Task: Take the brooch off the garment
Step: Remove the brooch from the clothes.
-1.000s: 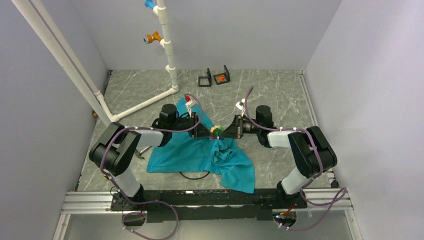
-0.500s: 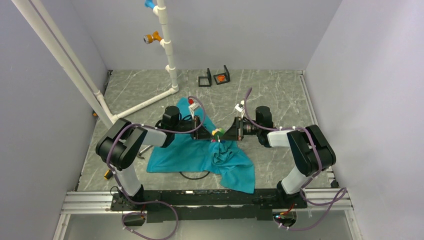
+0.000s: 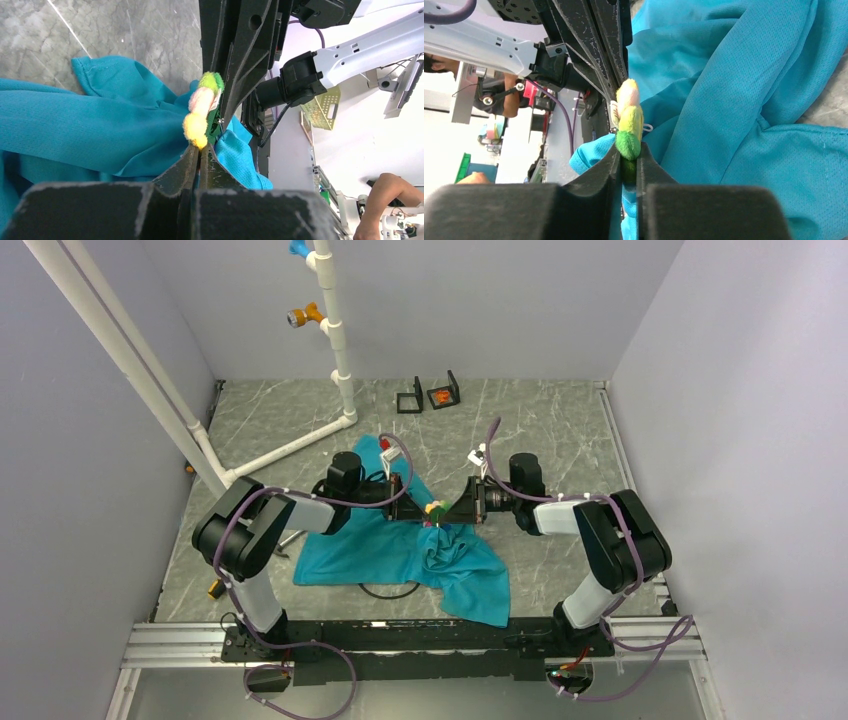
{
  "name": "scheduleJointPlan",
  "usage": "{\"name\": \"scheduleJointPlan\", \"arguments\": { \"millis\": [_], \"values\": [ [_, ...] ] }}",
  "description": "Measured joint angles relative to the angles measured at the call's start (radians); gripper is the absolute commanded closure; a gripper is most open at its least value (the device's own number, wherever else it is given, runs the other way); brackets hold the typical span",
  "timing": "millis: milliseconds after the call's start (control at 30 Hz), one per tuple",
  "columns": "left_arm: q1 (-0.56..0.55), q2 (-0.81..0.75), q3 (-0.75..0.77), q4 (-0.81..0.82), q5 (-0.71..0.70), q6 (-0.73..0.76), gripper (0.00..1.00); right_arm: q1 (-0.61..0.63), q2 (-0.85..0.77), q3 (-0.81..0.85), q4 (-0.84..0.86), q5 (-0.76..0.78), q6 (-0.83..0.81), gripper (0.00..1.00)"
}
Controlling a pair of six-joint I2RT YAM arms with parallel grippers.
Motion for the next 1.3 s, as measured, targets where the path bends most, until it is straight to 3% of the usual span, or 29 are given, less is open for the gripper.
{"name": "scheduleJointPlan", "arguments": {
  "millis": [133, 300, 900, 1133, 1300],
  "values": [
    [0.000, 0.001, 0.003, -0.021, 0.002, -0.002, 0.64, 0.004, 0.000, 0.000, -0.014, 0.002, -0.013, 1.00],
    [-0.001, -0.013, 0.004, -0.044, -0.004, 0.011, 0.52, 0.017, -0.001, 0.000, -0.026, 0.026, -0.018, 1.00],
    [-0.035, -0.086, 0.018, -0.159, -0.084, 0.103, 0.59, 0.028, -0.008, 0.000, 0.027, 0.039, 0.081, 1.00],
    [-0.040, -0.085, 0.042, -0.215, -0.107, 0.121, 0.84, 0.026, -0.008, 0.000, 0.040, 0.036, 0.090, 1.00],
    [-0.039, -0.085, 0.051, -0.242, -0.108, 0.137, 0.90, 0.021, -0.008, -0.003, 0.042, 0.034, 0.089, 1.00]
  ]
}}
